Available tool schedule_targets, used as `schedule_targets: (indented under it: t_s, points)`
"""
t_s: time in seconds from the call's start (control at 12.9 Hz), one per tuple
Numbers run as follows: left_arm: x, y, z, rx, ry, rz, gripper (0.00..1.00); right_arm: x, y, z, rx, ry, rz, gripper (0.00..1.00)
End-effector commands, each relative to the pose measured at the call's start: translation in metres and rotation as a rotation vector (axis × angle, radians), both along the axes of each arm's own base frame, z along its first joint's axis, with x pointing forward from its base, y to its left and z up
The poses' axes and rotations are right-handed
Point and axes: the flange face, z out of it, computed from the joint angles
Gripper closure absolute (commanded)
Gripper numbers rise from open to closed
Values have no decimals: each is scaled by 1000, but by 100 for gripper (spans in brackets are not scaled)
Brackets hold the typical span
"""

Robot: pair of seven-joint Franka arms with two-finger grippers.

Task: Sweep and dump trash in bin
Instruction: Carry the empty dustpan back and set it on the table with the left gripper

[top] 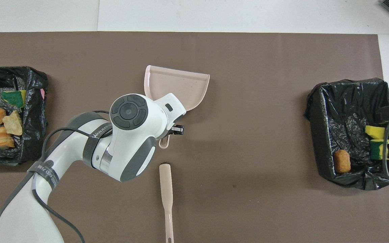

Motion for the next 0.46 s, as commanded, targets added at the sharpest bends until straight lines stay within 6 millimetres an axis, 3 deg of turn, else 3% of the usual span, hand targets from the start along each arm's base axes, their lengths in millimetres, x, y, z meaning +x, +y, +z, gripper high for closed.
schedule_targets:
  t_s: [0.0,0.39]
  points:
    - [-4,0,-2,-16,-15,14,100,-7,2,1,20,7,-16,0]
    - [-11,-5,-19,-16,-8,18,100,-7,2,1,20,8,-16,0]
